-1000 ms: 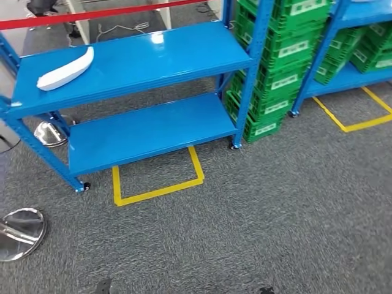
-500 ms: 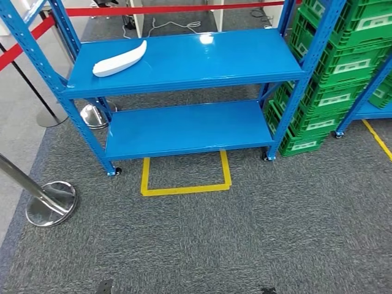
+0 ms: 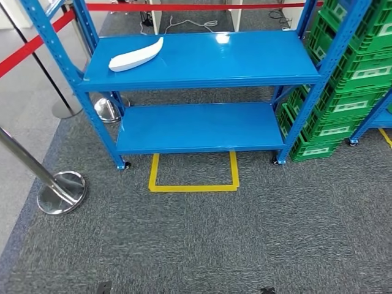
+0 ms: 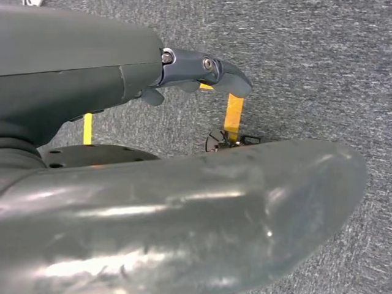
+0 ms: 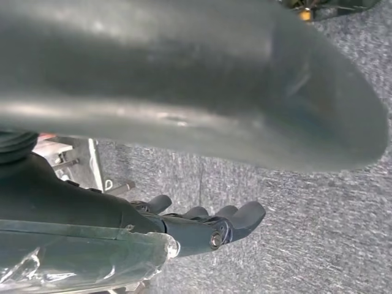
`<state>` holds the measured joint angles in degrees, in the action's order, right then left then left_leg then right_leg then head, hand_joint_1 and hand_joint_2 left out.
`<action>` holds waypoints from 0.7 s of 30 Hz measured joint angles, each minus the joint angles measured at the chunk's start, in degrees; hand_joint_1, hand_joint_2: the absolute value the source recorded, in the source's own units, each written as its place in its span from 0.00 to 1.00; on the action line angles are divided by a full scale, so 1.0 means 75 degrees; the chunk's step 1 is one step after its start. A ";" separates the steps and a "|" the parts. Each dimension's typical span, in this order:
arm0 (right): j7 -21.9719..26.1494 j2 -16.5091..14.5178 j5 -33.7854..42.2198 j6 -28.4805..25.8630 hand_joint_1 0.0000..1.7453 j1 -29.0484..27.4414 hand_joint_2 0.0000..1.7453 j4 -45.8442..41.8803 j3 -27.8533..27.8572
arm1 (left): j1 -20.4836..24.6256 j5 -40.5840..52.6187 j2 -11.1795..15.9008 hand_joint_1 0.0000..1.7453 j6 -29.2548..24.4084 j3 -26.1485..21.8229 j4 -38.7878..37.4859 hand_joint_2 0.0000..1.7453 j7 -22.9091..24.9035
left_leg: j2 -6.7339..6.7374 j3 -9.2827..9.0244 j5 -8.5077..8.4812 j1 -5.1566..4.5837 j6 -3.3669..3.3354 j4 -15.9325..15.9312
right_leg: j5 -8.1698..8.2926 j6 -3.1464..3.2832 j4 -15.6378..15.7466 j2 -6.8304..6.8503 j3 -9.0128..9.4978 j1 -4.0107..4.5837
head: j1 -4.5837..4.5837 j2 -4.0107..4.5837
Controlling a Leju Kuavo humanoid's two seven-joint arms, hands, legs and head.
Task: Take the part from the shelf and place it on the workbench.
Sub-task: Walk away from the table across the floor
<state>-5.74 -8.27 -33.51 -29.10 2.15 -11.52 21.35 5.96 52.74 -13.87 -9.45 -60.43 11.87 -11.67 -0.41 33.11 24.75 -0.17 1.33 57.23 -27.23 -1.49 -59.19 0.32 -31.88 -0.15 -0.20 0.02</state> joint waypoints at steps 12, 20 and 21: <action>-0.0022 0.0001 -0.0001 0.0017 0.00 -0.0008 0.00 0.0000 0.0005 | -0.0027 -0.0003 -0.0005 0.00 0.0001 -0.0002 0.0000 0.00 0.0000 | -0.0057 -0.0124 0.0013 0.0041 -0.0180 -0.0115 | -0.0157 -0.0298 -0.0818 -0.0031 -0.0459 -0.0066 | -0.0121 0.0000; -0.0034 -0.0002 0.0030 0.0263 0.00 0.0005 0.00 0.0000 0.0014 | -0.0019 0.0009 -0.0001 0.00 0.0009 0.0000 0.0001 0.00 0.0000 | -0.0059 0.0116 0.0389 0.0056 0.0124 0.0409 | 0.0125 0.0092 0.0026 -0.0081 -0.0083 -0.0070 | -0.0072 0.0000; -0.0033 -0.0001 0.0040 0.0321 0.00 0.0008 0.00 0.0000 0.0016 | -0.0016 0.0011 -0.0001 0.00 0.0010 0.0000 0.0001 0.00 0.0000 | -0.0052 0.0339 0.0627 0.0060 0.0157 0.0884 | 0.0124 0.0119 0.0027 -0.0070 -0.0089 -0.0070 | -0.0055 0.0000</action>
<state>-5.99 -8.28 -33.21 -26.69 2.21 -11.52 21.47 5.84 52.82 -13.88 -9.38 -60.43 11.88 -11.67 -0.80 35.65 29.45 0.27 2.51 63.86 -26.30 -0.59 -58.99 -0.21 -32.54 -0.67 -0.61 0.02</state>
